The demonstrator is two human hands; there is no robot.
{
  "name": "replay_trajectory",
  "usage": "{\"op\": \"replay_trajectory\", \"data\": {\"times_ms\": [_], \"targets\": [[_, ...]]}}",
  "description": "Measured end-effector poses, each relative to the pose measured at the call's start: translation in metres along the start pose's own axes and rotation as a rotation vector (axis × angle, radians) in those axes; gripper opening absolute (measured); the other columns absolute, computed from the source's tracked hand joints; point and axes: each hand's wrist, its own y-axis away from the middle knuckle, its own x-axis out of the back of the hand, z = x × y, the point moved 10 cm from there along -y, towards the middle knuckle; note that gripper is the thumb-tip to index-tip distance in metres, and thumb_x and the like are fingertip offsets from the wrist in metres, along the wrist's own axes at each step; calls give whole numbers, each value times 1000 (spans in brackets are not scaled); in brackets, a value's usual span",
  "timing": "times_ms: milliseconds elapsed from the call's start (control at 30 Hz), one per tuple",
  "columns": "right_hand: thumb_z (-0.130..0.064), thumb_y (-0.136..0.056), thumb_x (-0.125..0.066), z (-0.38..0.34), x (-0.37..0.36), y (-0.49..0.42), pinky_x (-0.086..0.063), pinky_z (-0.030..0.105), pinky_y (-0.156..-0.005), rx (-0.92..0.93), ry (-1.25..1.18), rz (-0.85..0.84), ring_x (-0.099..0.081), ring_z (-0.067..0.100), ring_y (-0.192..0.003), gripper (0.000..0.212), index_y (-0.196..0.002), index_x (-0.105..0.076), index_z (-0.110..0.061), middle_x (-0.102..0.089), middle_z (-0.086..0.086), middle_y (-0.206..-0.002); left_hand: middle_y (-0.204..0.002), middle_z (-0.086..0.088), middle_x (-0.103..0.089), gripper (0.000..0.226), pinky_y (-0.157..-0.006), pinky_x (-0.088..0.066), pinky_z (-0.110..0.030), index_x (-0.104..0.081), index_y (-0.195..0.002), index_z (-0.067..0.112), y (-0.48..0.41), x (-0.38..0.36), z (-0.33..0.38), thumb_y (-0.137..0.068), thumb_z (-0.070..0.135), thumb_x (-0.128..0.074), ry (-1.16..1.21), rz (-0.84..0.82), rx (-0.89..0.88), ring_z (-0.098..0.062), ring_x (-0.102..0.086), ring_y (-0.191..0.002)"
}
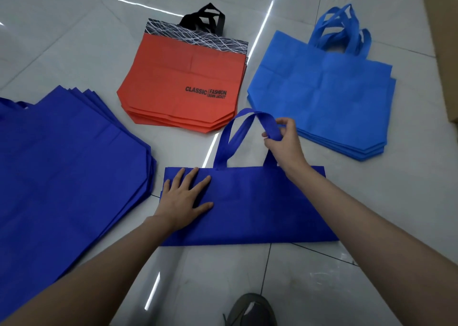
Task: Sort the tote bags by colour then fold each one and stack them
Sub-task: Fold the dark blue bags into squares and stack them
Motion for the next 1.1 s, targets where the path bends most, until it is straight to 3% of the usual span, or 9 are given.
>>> {"op": "replay_trajectory", "data": {"times_ms": [100,300,400,500,600,767,900,1000,1100], "targets": [[3,-84,-56,-23,4,43,-43,12,-71,207,8,-55,-53,9,-82,58,-125,-35,-30,-56,3,-95,-158,3,4,91,-116,-8,-50,-1,-147,42,6,1,3,-65,81,1,-16,37,30,-27,4,-144],[9,-64,-70,28,-23,140,-45,27,-78,774,903,-111,-47,17,-87,51,-111,-65,-11,-57,5,-89,-158,0,9,71,-114,-11,-50,6,-148,38,13,-4,12,-89,68,-19,-44,51,99,-31,4,-144],[-1,-60,-81,81,-23,159,-43,42,-97,725,1120,-111,-47,25,-108,59,-116,-65,-10,-64,11,-104,-158,-3,8,71,-111,-18,-49,7,-149,34,14,-5,15,-90,67,-17,-47,34,140,-34,0,-143],[-31,-83,-57,103,-15,157,-20,51,-110,570,1274,-68,-37,33,-130,55,-135,-46,-16,-54,9,-134,-156,-9,-1,74,-107,-29,-45,4,-150,29,19,-5,20,-89,68,-14,-82,10,183,-34,-12,-139],[-39,-86,-34,105,-17,141,-41,56,-100,385,1273,-114,-44,41,-127,58,-137,-48,-15,-47,8,-142,-146,-12,-21,75,-94,-42,-38,-9,-148,23,25,-1,25,-89,68,-16,-97,-20,192,-31,-28,-130],[-32,-81,-35,109,-27,107,-44,54,-98,455,1177,-414,-41,43,-130,60,-136,-50,-14,-48,5,-142,-85,-1,-56,45,-57,-36,-30,-49,-97,15,36,37,-11,-99,48,-18,-67,138,265,-20,-55,-71],[-45,-79,-13,106,-26,92,2,24,-115,515,1086,-628,7,23,-145,72,-148,-22,-28,-7,-16,-153,-90,-2,-60,42,-63,-40,-29,-54,-98,10,20,43,-36,-96,48,-37,481,230,372,-17,-55,-77],[-46,-79,-13,104,-25,91,3,23,-116,505,1019,-701,15,18,-144,71,-148,-18,-31,-2,-19,-153,-105,-3,-60,51,-80,-46,-31,-52,-115,8,-6,24,-13,-90,52,-50,980,58,374,-17,-57,-94],[-42,-81,-17,104,-23,92,-3,27,-117,519,978,-723,12,16,-145,68,-148,-21,-32,-5,-19,-155,-100,-12,-65,46,-81,-49,-36,-61,-103,0,-19,12,11,-91,44,-55,1047,-61,377,-24,-60,-86]]}}
